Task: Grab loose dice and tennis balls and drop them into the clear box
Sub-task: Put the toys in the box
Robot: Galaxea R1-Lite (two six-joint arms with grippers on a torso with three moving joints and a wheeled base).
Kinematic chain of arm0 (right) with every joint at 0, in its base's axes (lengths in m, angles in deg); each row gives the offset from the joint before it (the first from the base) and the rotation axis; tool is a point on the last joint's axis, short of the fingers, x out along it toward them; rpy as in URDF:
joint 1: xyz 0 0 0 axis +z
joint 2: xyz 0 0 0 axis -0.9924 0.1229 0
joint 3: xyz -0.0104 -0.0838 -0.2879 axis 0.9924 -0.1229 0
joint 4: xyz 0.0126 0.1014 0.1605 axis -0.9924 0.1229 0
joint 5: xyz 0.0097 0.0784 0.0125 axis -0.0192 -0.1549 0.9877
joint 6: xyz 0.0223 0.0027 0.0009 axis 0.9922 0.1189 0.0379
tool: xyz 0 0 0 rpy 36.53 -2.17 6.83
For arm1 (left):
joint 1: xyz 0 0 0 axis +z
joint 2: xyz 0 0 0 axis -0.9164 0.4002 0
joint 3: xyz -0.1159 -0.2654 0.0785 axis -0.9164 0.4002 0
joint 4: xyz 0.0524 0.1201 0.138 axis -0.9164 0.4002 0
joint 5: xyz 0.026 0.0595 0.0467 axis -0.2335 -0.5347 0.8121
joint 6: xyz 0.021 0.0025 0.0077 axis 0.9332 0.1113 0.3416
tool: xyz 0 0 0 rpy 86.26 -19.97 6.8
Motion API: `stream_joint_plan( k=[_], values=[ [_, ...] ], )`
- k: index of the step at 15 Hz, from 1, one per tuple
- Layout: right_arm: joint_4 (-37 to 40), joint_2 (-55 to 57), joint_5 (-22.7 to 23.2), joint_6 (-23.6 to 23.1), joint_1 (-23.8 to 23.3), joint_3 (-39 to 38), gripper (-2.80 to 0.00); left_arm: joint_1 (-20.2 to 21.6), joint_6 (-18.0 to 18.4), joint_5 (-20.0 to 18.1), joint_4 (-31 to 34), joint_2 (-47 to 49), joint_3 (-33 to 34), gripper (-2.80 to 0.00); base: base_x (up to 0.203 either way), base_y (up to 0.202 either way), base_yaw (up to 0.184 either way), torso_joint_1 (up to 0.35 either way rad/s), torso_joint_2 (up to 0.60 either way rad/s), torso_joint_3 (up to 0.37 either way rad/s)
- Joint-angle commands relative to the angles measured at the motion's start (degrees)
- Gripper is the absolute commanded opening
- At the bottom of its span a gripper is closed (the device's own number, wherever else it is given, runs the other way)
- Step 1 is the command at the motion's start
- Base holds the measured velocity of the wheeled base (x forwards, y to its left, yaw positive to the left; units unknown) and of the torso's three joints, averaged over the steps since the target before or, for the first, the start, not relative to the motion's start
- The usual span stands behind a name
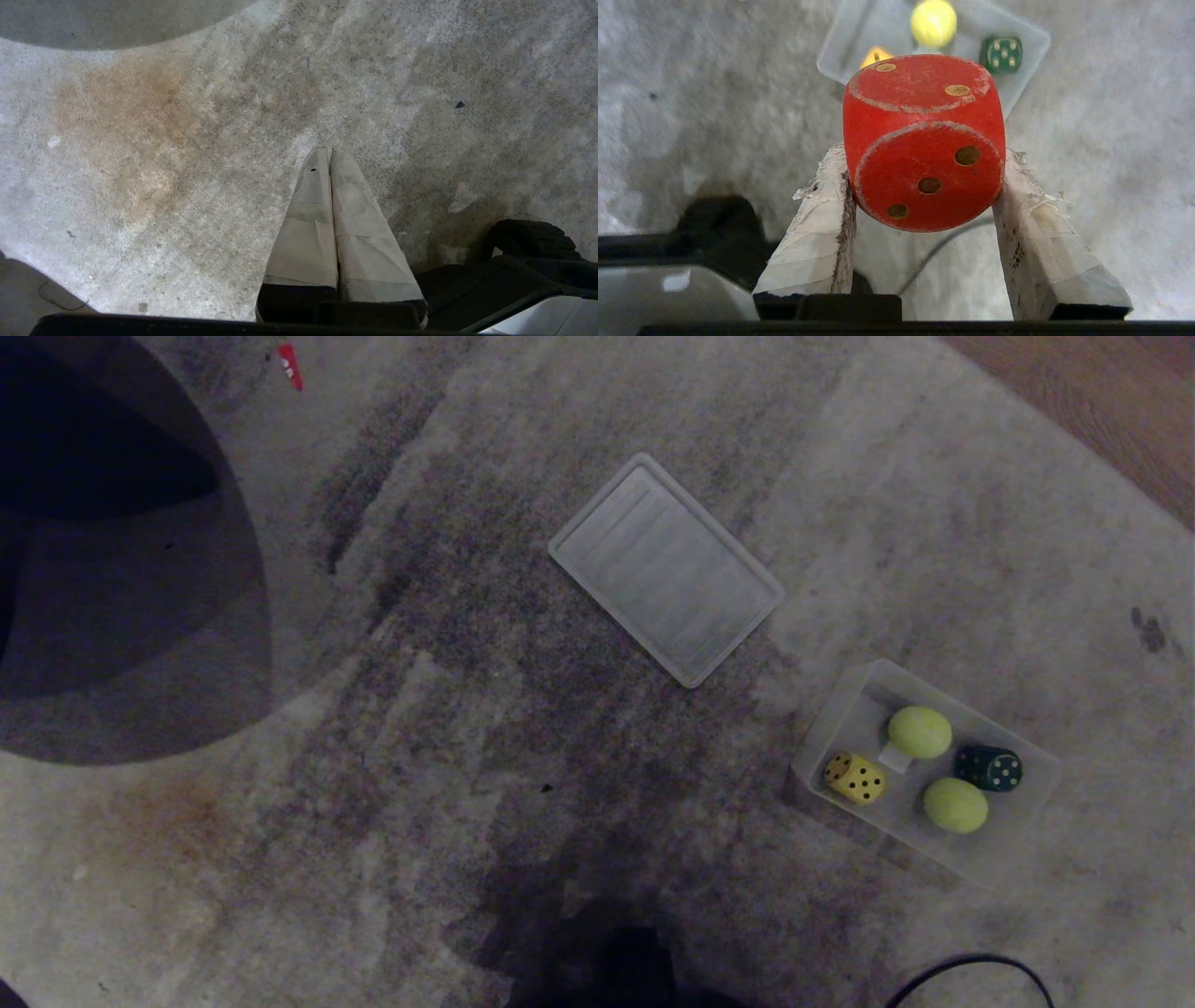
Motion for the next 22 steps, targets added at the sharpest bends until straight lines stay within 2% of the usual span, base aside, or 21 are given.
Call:
stream_joint_plan(
  k=[1,4,6,13,17,22],
  values=[
    [2.0,7.0,0.2,1.5,0.1,4.9,-2.8,0.0,0.0,0.0,0.0,0.1,0.1,-2.8,0.0,0.0,0.0,0.0,0.0,0.0],
    [2.3,21.0,0.3,5.7,0.2,11.0,-2.8,0.0,0.0,0.0,0.0,0.1,0.1,-2.8,0.0,0.0,0.0,0.0,0.0,0.0],
    [-0.4,31.9,0.2,7.7,0.2,13.4,-2.8,0.0,0.0,0.0,0.0,0.1,0.1,-2.8,0.0,0.0,0.0,0.0,0.0,0.0],
    [-24.6,69.3,-0.6,11.7,0.3,16.6,-2.8,0.0,0.0,0.0,0.0,0.1,0.1,-2.8,0.0,0.0,0.0,0.0,0.0,0.0],
    [-29.9,82.0,-0.5,12.6,2.1,23.3,-2.8,0.0,0.0,0.0,0.0,0.1,0.1,-2.8,0.0,0.0,0.0,0.0,0.0,0.0],
    [-31.8,93.4,-0.3,12.7,3.7,28.2,-2.8,0.0,0.0,0.0,0.0,0.1,0.1,-2.8,0.0,0.0,0.0,0.0,0.0,0.0]
  ],
)
